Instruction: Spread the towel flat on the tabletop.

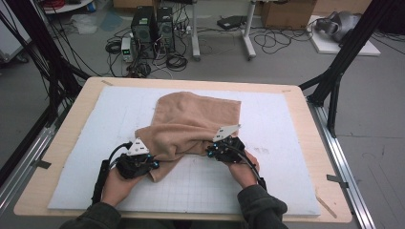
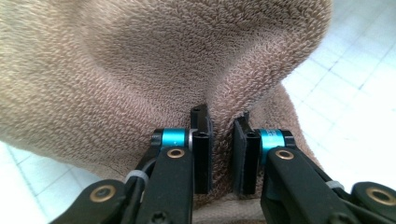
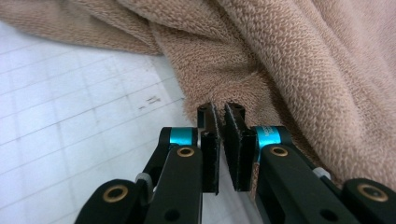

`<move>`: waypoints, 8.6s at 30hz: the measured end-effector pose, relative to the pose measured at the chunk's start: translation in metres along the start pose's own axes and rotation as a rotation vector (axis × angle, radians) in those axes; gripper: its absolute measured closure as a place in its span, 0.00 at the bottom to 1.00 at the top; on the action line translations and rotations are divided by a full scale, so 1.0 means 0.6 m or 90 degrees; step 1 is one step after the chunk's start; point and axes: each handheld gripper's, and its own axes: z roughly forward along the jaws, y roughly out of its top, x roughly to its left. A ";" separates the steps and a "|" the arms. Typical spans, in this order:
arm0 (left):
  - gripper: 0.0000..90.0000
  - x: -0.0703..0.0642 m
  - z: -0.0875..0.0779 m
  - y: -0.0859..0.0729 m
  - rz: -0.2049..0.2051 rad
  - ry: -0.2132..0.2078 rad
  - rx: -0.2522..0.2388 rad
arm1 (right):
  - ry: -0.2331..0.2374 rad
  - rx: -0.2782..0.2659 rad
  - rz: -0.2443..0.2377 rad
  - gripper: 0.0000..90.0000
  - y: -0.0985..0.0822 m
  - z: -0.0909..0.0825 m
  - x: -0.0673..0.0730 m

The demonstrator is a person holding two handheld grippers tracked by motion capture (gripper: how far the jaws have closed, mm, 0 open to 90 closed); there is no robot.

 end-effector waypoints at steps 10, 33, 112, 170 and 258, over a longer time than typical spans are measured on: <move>0.92 0.039 -0.087 0.034 -0.033 0.024 -0.090 | -0.013 -0.047 -0.001 0.95 -0.005 -0.093 -0.014; 0.92 0.094 -0.018 0.066 -0.023 0.083 -0.006 | -0.024 -0.030 0.051 0.95 -0.005 -0.114 -0.068; 0.96 0.065 -0.105 0.097 0.013 0.024 -0.079 | -0.049 -0.098 -0.005 0.97 0.037 -0.216 -0.044; 0.93 0.056 -0.036 0.012 0.014 0.046 0.002 | -0.016 -0.017 -0.001 0.94 -0.032 -0.059 -0.027; 0.61 0.042 0.006 -0.003 0.040 -0.095 0.052 | 0.079 0.019 0.041 0.73 -0.072 -0.072 -0.026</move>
